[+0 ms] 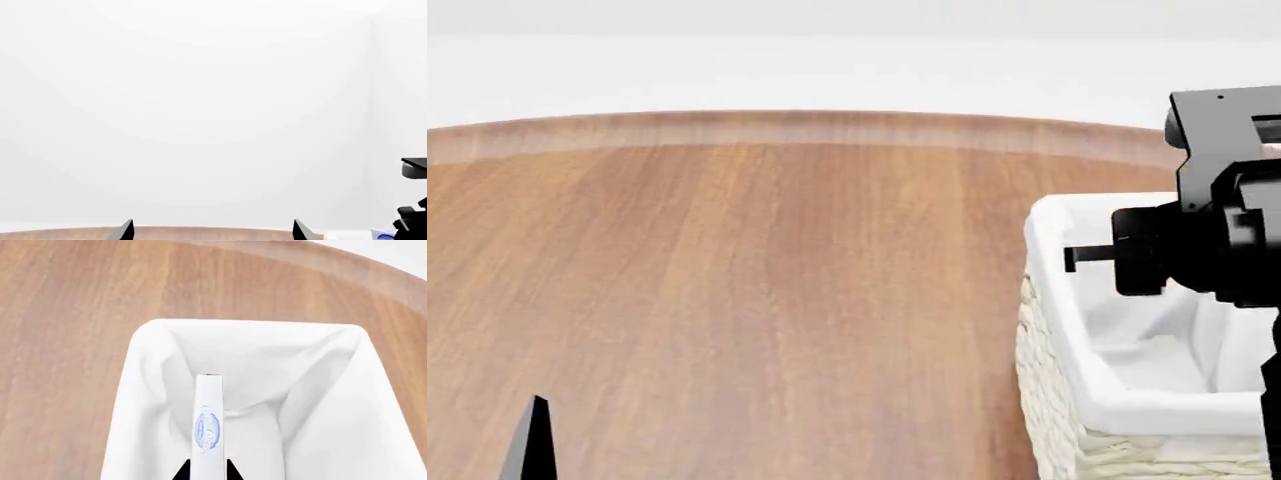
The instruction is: Pick up the cream cheese box, and put it in the basket.
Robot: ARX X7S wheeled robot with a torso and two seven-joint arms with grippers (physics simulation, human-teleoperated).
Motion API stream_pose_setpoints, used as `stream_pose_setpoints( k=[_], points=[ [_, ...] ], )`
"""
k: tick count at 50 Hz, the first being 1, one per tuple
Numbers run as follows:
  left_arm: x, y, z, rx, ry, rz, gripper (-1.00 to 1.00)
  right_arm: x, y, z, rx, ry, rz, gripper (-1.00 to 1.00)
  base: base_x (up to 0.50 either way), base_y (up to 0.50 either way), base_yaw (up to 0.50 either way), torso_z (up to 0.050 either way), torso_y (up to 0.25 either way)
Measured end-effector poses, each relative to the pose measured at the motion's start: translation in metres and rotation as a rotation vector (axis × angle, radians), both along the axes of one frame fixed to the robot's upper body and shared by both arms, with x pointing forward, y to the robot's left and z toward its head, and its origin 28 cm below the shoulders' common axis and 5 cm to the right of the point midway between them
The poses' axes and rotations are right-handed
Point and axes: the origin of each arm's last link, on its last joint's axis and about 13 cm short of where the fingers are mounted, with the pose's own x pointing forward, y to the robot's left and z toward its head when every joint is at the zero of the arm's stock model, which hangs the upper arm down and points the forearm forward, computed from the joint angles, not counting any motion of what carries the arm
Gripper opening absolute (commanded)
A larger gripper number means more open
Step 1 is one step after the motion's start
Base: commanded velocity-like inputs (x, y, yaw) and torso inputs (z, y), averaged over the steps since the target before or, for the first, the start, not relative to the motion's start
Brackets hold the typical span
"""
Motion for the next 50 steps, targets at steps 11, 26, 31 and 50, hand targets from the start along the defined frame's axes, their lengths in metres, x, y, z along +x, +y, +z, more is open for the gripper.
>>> stream_pose_setpoints(
  k=[11,26,31,50],
  points=[
    [0.0,0.0,-0.001,0.003,0.002,-0.001,1.0,-0.002,-0.003,-0.018,0.01,0.029,-0.007,-1.0,0.0,0.0,0.0,0.0,0.001],
    [0.0,-0.001,-0.001,0.005,0.004,-0.005,1.0,-0.005,-0.008,-0.033,0.01,0.051,-0.017,-1.0,0.0,0.0,0.0,0.0,0.0],
    [0.0,-0.002,-0.002,0.006,0.005,-0.007,1.0,-0.006,-0.01,-0.037,0.01,0.058,-0.022,-1.0,0.0,0.0,0.0,0.0,0.0],
    [-0.001,-0.003,-0.002,0.007,0.005,-0.011,1.0,-0.006,-0.018,-0.033,0.032,0.038,0.017,-1.0,0.0,0.0,0.0,0.0,0.001]
  ],
)
